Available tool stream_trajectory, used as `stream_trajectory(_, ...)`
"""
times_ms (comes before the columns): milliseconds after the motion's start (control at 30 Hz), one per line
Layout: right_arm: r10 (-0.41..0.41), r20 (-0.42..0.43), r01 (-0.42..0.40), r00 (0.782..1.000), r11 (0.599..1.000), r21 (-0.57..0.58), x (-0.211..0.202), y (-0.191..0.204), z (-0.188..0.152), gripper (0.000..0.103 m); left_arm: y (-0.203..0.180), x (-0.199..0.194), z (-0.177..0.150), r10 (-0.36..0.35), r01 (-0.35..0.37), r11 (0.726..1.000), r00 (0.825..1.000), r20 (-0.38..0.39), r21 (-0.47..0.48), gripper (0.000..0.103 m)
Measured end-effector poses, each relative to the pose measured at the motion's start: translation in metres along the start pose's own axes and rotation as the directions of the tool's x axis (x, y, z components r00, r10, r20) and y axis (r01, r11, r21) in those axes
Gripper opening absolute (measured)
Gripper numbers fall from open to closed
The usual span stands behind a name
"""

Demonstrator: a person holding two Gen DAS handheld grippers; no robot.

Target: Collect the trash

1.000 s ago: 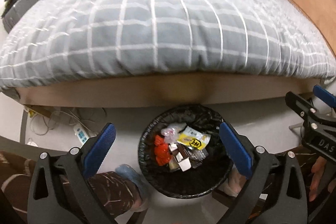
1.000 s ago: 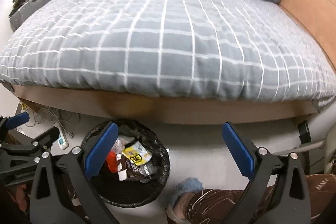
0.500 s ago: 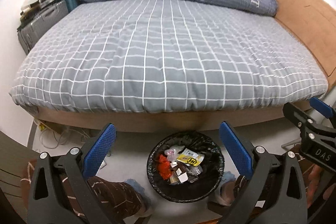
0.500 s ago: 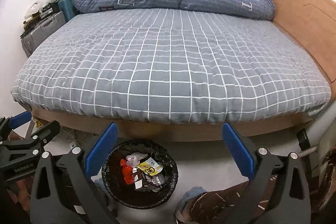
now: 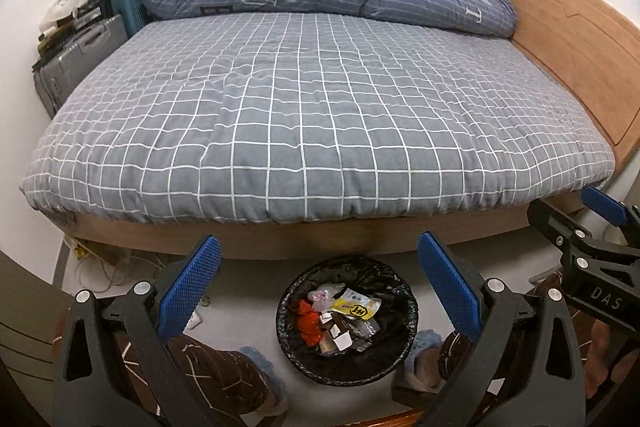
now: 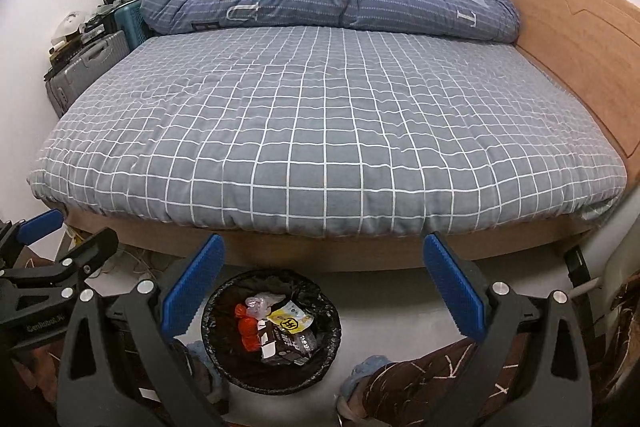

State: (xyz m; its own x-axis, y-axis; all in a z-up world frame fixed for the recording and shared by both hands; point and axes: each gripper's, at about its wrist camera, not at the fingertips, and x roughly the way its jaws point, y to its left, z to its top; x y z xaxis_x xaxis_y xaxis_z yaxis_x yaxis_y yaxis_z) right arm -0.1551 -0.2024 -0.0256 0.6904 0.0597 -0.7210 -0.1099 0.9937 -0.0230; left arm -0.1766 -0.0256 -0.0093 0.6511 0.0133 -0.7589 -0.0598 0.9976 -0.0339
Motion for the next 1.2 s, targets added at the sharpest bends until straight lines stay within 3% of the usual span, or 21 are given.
stream_trajectory(1200,-0.022,-0.009,0.022,1.000,1.000,-0.005,0.0038,-0.0014,-0.0006,0.095,0.0003,0.0040,-0.0017,-0.007,0.007,1.000,1.000,-0.008,-0.005,0.097)
